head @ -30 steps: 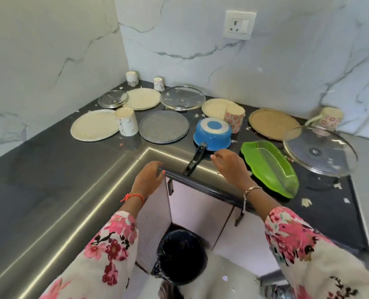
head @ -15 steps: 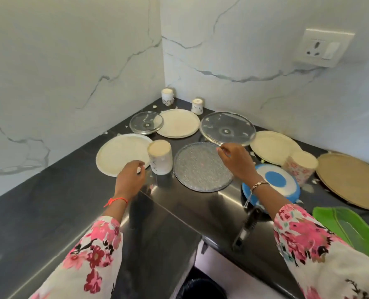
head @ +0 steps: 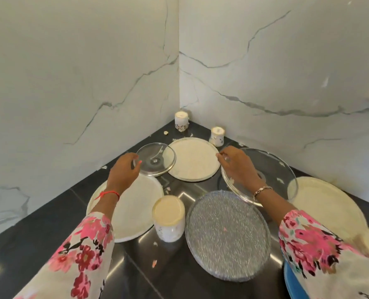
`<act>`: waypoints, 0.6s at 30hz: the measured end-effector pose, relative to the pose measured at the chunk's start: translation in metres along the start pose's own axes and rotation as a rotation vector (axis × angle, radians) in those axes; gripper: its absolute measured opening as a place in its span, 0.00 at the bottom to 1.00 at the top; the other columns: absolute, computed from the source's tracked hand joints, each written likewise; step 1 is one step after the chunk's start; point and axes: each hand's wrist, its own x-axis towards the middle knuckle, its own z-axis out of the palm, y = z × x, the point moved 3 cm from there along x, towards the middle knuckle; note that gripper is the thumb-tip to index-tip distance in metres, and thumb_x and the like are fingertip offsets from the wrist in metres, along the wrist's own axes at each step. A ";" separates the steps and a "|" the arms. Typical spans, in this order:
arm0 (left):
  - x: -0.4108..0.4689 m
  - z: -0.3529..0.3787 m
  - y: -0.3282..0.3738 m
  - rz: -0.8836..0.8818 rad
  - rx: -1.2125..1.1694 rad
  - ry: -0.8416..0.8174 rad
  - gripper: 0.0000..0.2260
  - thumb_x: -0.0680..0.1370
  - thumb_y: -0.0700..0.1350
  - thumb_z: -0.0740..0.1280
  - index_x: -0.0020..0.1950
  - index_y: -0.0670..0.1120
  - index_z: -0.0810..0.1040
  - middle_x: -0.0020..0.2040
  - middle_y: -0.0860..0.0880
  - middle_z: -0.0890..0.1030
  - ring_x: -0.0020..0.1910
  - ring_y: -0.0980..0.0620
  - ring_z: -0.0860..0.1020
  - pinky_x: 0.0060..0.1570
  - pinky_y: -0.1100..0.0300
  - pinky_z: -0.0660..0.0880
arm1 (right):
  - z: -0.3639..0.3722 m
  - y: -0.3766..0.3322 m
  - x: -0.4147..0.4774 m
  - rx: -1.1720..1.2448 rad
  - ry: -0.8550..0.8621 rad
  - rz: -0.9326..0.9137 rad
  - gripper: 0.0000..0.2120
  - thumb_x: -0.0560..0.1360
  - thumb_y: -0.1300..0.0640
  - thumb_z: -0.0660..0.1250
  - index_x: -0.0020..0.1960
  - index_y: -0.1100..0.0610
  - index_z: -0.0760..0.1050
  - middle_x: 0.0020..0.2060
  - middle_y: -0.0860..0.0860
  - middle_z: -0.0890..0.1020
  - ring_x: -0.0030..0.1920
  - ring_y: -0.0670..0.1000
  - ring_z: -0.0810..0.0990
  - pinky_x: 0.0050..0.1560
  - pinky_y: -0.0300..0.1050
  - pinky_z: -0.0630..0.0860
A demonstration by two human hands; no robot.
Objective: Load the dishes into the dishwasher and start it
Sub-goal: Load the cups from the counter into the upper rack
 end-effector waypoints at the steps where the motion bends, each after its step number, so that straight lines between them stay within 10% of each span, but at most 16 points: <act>1: 0.016 0.003 0.002 0.012 0.003 -0.002 0.13 0.77 0.44 0.64 0.59 0.41 0.75 0.55 0.43 0.78 0.52 0.45 0.76 0.53 0.53 0.72 | 0.006 0.007 0.014 -0.012 -0.018 -0.010 0.13 0.78 0.53 0.62 0.50 0.62 0.78 0.46 0.56 0.80 0.47 0.55 0.77 0.43 0.42 0.68; 18: 0.255 0.147 0.057 0.233 0.196 -0.408 0.34 0.74 0.49 0.69 0.74 0.44 0.56 0.75 0.44 0.57 0.73 0.45 0.55 0.70 0.51 0.56 | 0.080 0.097 0.198 -0.098 -0.568 0.096 0.32 0.72 0.53 0.69 0.73 0.49 0.59 0.68 0.57 0.63 0.68 0.60 0.63 0.64 0.52 0.67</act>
